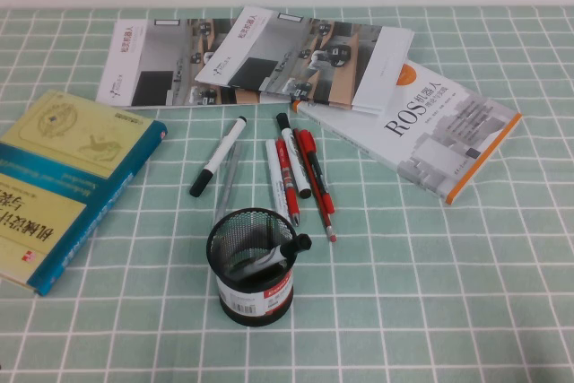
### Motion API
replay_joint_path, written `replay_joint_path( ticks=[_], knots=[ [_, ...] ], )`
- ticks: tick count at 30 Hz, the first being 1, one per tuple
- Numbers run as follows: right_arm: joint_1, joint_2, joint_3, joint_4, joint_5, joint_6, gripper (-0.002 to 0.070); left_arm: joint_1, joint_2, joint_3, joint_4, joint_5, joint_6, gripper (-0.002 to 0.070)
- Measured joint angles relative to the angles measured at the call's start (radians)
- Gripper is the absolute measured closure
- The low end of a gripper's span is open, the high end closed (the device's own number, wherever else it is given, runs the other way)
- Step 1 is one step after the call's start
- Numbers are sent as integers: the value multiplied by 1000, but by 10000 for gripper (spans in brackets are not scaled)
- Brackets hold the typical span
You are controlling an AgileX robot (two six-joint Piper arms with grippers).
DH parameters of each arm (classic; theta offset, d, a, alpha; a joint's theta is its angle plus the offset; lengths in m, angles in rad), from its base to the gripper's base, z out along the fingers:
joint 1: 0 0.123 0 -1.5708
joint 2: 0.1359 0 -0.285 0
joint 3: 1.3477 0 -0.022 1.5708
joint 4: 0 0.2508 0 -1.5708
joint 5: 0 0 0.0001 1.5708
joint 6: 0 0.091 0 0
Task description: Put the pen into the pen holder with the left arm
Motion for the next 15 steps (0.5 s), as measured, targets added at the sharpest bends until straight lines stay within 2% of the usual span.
replay_joint_path(
  ticks=[15],
  knots=[
    [0, 0, 0, 0, 0, 0, 696, 0, 0, 0, 36, 0, 0, 676]
  ],
)
